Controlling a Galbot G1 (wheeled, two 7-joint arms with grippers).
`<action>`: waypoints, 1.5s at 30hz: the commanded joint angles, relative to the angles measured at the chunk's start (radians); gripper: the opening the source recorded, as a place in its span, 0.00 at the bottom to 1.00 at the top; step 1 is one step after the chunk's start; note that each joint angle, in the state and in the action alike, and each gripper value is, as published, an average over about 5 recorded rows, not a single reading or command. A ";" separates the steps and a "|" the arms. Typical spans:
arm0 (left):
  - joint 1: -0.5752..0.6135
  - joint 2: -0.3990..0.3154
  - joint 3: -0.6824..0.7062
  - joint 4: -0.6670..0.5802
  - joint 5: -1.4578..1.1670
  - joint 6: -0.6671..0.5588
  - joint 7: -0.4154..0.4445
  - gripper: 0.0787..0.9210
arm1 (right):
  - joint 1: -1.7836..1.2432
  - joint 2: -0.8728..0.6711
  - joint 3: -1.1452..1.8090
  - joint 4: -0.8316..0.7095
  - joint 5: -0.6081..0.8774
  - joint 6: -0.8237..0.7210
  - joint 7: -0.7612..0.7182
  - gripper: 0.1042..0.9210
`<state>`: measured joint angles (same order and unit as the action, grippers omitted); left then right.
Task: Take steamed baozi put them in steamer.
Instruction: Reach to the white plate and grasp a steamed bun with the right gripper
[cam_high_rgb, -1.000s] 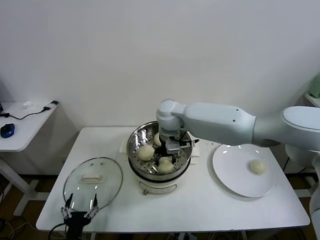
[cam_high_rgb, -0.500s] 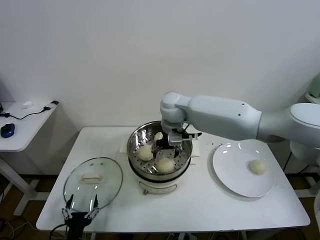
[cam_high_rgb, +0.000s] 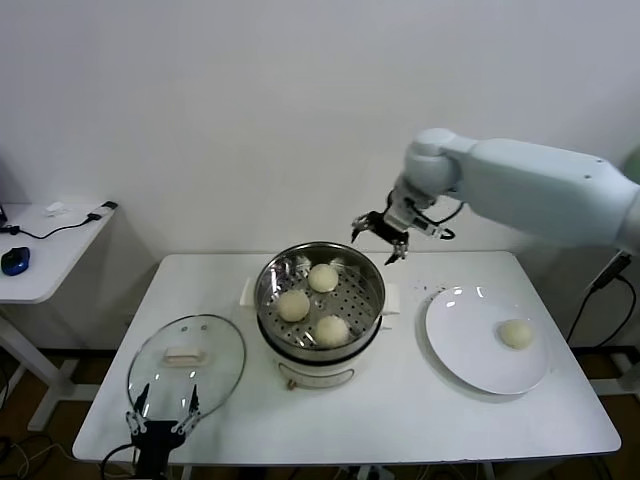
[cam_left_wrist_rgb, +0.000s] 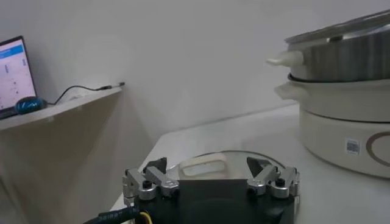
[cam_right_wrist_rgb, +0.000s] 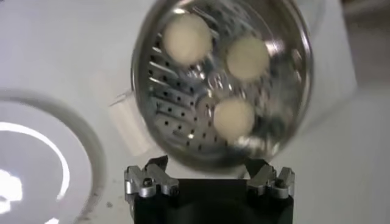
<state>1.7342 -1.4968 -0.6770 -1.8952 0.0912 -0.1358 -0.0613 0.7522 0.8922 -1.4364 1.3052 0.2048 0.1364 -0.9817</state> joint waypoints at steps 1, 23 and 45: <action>0.005 0.000 0.001 -0.003 0.001 -0.003 -0.001 0.88 | -0.107 -0.357 0.026 -0.014 0.210 -0.467 -0.020 0.88; 0.038 -0.005 -0.005 -0.016 0.025 -0.005 -0.003 0.88 | -0.828 -0.300 0.774 -0.393 -0.349 -0.245 -0.182 0.88; 0.024 -0.013 -0.005 0.004 0.047 -0.017 0.003 0.88 | -0.845 -0.089 0.880 -0.632 -0.528 -0.113 -0.198 0.88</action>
<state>1.7602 -1.5097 -0.6815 -1.8938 0.1361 -0.1463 -0.0597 -0.0603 0.7324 -0.6142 0.7734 -0.2475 -0.0224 -1.1668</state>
